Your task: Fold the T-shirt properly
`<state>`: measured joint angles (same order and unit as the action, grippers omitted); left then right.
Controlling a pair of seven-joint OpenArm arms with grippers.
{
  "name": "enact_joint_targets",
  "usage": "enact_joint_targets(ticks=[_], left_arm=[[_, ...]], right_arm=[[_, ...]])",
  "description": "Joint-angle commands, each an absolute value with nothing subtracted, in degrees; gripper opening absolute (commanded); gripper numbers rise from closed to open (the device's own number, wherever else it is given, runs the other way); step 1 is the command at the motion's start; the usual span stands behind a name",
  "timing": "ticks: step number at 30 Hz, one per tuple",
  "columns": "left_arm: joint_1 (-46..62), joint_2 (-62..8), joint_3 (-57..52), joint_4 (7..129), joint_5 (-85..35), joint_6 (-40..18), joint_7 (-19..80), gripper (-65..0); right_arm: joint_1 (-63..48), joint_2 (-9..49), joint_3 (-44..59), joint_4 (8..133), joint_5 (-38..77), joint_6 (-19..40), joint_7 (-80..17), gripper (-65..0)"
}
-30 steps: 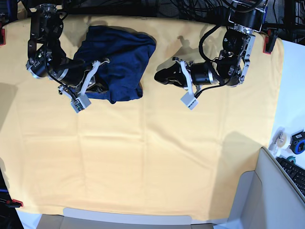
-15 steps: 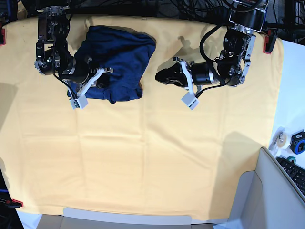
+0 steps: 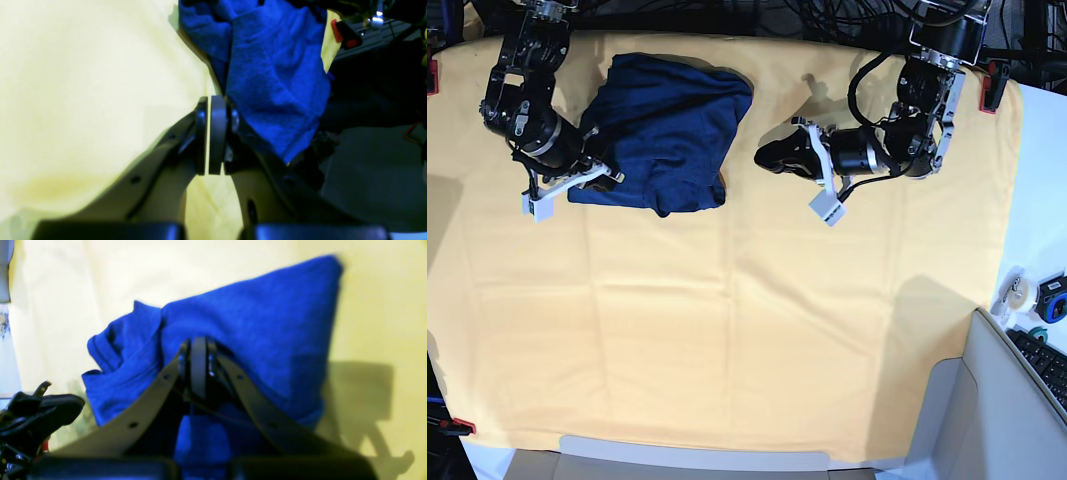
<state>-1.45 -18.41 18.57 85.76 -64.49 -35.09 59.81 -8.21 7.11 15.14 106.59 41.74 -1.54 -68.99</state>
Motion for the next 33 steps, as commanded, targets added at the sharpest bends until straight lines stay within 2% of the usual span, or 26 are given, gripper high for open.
enact_joint_targets(ticks=[1, 5, 9, 14, 24, 29, 33], left_arm=[[-2.3, -18.8, 18.2, 86.6, -65.7, -35.5, 58.8, -63.3], [-2.3, -18.8, 18.2, 86.6, -65.7, -35.5, 58.8, -63.3], [-2.3, -18.8, 18.2, 86.6, -65.7, -35.5, 58.8, -63.3], [-2.3, -18.8, 18.2, 86.6, -65.7, -35.5, 58.8, -63.3], [-2.2, -18.8, 18.2, 86.6, -65.7, -35.5, 58.8, -63.3], [-2.2, -18.8, 18.2, 86.6, -65.7, -35.5, 58.8, -63.3], [-1.4, -18.9, 13.8, 87.1, -65.8, -35.5, 58.7, -62.5]], right_arm=[[-7.5, 7.1, 14.9, 107.0, 41.2, -1.4, -68.4, -65.0], [-6.5, 5.5, 10.6, 106.1, 35.4, -1.3, -68.4, -65.0], [-5.1, 5.1, 1.8, 105.7, 30.9, -1.1, -68.4, -65.0], [-3.0, 5.1, -8.1, 105.7, 30.1, -1.1, -68.4, -65.0], [0.4, 5.6, -19.8, 105.9, 29.9, -1.1, -68.4, -65.0], [2.3, 5.7, -20.4, 106.2, 29.9, -1.1, -68.4, -65.0], [4.1, 6.9, -12.5, 107.6, 30.2, -0.9, -68.4, -65.0]])
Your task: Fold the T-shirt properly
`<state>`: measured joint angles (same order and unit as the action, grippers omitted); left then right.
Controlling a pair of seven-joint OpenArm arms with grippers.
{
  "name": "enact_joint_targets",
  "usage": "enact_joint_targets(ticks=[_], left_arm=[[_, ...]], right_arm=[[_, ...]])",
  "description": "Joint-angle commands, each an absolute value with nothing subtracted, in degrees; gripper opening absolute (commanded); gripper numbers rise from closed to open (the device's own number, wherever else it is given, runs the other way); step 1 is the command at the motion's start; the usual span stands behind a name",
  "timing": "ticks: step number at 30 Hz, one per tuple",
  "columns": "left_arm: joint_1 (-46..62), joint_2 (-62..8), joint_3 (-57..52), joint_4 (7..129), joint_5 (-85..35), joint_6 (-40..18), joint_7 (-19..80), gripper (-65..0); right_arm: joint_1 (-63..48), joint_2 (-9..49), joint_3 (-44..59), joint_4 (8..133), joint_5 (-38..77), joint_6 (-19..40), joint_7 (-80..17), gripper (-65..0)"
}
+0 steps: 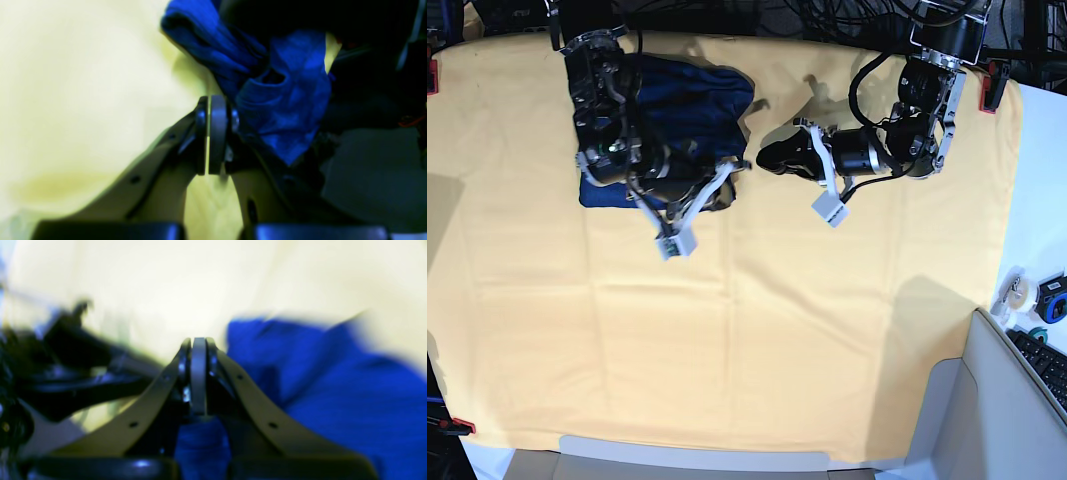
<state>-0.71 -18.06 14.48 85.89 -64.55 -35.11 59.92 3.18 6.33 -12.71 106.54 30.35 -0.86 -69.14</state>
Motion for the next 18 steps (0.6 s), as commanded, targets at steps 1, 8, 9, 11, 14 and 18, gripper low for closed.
enact_joint_targets(ticks=[1, 8, 9, 11, 14, 18], left_arm=[[-0.1, -18.7, 10.9, 87.6, -65.8, -35.5, 58.7, -61.2], [6.9, -18.4, -2.6, 96.0, -66.0, -35.5, 59.5, -49.2], [8.0, -18.4, -3.0, 97.0, -66.0, -35.4, 59.5, -48.2], [10.3, -18.4, -3.0, 98.7, -66.0, -35.4, 59.6, -46.2], [12.0, -18.4, -0.3, 99.6, -65.9, -35.4, 64.4, -43.9], [10.1, -17.9, 5.1, 100.5, -65.9, -35.4, 70.5, -41.7]], right_arm=[[4.7, 7.2, -9.7, 107.8, 30.2, -0.7, -68.3, -65.0], [5.3, 11.3, 10.9, 106.9, 32.5, 15.5, -68.9, -56.1], [5.2, 12.2, 12.8, 106.1, 33.6, 17.4, -69.5, -53.1], [5.1, 14.2, 16.2, 102.8, 35.9, 21.3, -73.0, -46.8], [5.0, 16.5, 19.5, 96.7, 39.6, 28.4, -75.4, -39.4], [5.0, 20.9, 19.6, 87.3, 45.1, 35.6, -76.8, -35.6]])
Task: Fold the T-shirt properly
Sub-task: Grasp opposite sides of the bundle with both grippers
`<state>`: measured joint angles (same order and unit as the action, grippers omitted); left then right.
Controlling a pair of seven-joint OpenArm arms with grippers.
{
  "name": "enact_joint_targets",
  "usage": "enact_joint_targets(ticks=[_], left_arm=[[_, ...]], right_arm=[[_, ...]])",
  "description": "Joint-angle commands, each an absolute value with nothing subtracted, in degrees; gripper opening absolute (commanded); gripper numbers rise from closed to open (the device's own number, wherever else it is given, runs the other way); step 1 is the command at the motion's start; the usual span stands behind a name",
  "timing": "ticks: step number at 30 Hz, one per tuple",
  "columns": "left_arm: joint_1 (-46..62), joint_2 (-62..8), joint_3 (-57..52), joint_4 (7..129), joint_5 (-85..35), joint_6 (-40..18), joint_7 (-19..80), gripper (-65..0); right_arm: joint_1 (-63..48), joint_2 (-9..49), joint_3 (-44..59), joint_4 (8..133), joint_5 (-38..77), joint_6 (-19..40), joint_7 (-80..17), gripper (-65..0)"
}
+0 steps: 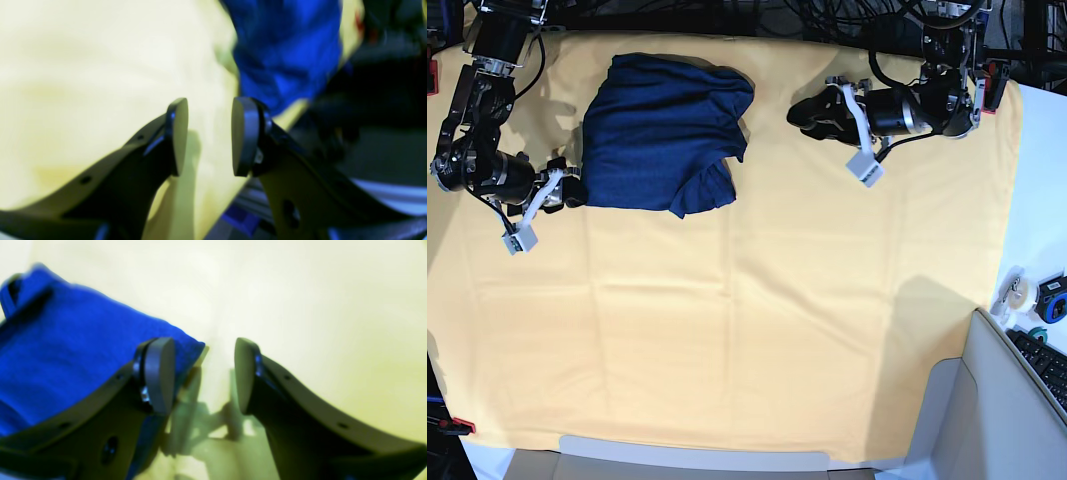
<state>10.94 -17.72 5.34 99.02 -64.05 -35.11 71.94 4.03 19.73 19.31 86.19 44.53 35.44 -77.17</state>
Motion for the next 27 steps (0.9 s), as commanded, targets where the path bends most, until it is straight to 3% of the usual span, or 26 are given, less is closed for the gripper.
enact_joint_targets(ticks=[1, 6, 14, 20, 27], left_arm=[[9.6, -17.3, 6.4, 100.7, -65.9, -35.4, 71.1, -40.6], [8.1, -16.0, 10.8, 100.4, -65.9, -35.4, 71.3, -34.9], [7.8, -15.8, 16.2, 95.2, -65.8, -35.4, 71.3, -26.7], [7.7, -15.8, 17.2, 95.1, -65.9, -27.5, 72.4, -25.7], [4.4, -13.5, 19.9, 90.8, -66.0, -27.0, 73.9, -25.7]], right_arm=[[5.0, 21.8, 19.6, 85.1, 46.5, 36.4, -76.8, -35.6], [6.5, 23.6, 19.5, 77.1, 50.2, 36.6, -76.9, -35.5], [7.9, 23.2, 17.5, 75.5, 52.7, 36.7, -76.9, -35.5], [8.8, 23.2, 17.4, 75.4, 52.6, 36.5, -77.0, -35.5], [8.6, 23.1, 17.3, 75.4, 52.7, 36.5, -77.0, -35.5]])
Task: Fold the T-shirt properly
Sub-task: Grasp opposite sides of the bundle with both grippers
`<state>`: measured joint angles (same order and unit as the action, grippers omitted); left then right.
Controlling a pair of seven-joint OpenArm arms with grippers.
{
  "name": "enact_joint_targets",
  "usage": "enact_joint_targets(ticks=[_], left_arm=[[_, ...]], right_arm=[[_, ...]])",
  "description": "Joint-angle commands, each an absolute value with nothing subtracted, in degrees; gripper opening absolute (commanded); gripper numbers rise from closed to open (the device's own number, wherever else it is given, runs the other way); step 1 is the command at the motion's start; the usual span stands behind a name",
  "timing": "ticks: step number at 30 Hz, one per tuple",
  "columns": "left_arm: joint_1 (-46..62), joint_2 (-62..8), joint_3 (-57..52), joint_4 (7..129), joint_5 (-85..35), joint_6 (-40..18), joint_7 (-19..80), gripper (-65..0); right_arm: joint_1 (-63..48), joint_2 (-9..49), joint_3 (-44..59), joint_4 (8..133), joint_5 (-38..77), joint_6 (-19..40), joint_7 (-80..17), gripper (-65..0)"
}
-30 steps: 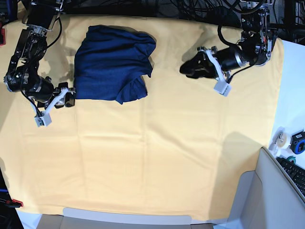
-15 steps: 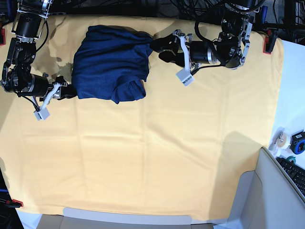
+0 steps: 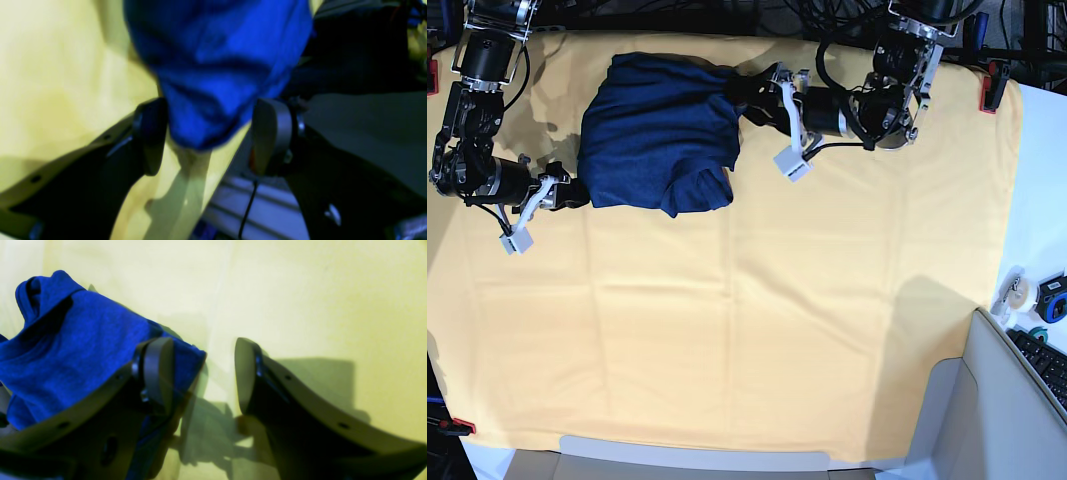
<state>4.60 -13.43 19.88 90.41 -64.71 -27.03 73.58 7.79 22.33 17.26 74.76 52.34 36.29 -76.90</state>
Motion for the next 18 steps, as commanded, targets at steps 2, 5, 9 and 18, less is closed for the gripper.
enact_joint_targets(ticks=[2, 5, 9, 18], left_arm=[[3.7, -12.4, 20.0, 88.6, -65.9, -27.0, 74.1, -25.7], [2.4, -11.3, 20.7, 86.1, -65.9, -27.0, 74.0, -25.7], [1.3, -10.8, 22.6, 84.8, -65.9, -27.0, 73.8, -25.7], [1.3, -9.8, 26.1, 80.6, -65.9, -27.0, 73.4, -26.0]], right_arm=[[8.6, 23.1, 16.5, 75.4, 52.7, 36.5, -77.0, -35.5], [8.6, 23.1, 15.8, 75.4, 52.7, 36.5, -77.0, -35.5], [8.6, 22.3, 15.8, 75.4, 52.7, 36.5, -77.0, -35.5], [8.6, 20.8, 13.1, 75.4, 52.7, 36.5, -77.0, -35.6]])
